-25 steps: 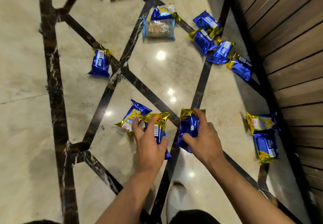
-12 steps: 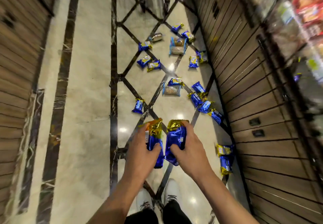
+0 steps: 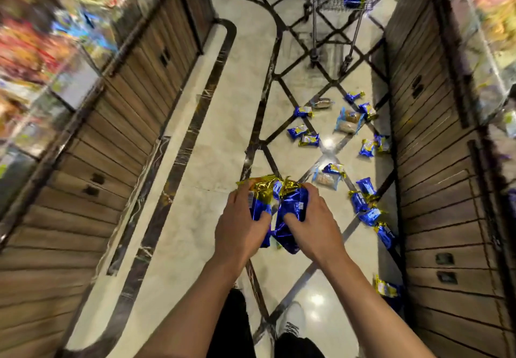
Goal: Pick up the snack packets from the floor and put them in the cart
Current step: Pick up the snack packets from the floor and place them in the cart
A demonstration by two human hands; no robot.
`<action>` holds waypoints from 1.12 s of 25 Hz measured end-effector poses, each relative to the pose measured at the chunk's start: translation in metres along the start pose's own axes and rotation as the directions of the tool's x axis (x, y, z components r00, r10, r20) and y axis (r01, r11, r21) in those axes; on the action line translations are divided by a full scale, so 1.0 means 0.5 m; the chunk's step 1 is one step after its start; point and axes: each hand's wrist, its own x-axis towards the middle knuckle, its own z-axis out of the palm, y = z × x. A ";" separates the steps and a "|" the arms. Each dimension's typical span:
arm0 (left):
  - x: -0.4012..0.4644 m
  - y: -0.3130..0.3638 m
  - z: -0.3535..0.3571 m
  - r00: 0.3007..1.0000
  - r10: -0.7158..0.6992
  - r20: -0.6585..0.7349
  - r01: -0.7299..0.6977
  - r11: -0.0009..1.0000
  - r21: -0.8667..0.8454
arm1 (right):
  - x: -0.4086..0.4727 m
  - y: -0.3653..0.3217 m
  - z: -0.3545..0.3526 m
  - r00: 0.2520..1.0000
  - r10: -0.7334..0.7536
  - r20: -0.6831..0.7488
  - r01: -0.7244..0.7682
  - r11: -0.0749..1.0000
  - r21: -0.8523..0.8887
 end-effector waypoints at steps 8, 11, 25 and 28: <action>0.174 -0.129 -0.129 0.996 -0.079 -0.035 0.078 0.996 -0.041 | 0.158 -0.121 0.117 0.999 0.017 0.039 -0.011 0.987 -0.160; 0.277 -0.164 -0.194 0.996 -0.086 -0.028 0.084 0.995 -0.050 | 0.240 -0.202 0.171 0.999 0.019 0.036 -0.011 0.980 -0.198; 0.754 -0.109 -0.395 0.998 -0.009 -0.058 0.008 1.000 -0.011 | 0.662 -0.472 0.250 0.998 -0.058 -0.030 0.052 0.987 -0.152; 0.895 -0.066 -0.393 0.998 -0.005 -0.056 0.005 1.000 -0.002 | 0.811 -0.491 0.247 0.998 -0.034 -0.053 0.029 0.995 -0.100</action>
